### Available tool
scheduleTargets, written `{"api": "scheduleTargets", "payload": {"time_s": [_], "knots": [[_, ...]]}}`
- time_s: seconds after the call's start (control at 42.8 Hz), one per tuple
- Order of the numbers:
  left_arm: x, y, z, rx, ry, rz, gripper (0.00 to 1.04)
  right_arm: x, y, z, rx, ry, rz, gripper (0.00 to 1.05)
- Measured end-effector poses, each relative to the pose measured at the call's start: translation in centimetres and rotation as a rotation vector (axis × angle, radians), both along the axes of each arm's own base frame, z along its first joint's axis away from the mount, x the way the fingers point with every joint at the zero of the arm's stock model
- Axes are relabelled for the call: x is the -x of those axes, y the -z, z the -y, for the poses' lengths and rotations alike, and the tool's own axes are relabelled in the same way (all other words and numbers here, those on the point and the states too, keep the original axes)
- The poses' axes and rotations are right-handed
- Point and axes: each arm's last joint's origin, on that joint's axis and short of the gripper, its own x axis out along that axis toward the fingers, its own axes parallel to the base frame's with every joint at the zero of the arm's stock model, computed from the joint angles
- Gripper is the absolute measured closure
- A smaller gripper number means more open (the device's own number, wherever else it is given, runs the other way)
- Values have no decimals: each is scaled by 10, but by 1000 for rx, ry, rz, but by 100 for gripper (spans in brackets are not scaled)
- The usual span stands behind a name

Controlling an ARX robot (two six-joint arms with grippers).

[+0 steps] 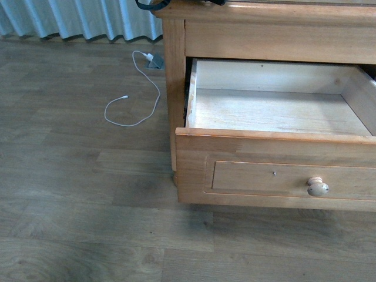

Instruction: Put charger into drawer

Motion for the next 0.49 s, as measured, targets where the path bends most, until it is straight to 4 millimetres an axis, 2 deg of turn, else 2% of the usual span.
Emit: {"api": "scheduleTargets", "payload": {"time_s": [0.257,0.491], "knots": [[24,-7,-28,12,12,-18,46,0,0,0,0,0,0,8],[53,-18,-63,25,19,-18,46,0,0,0,0,0,0,8]]}}
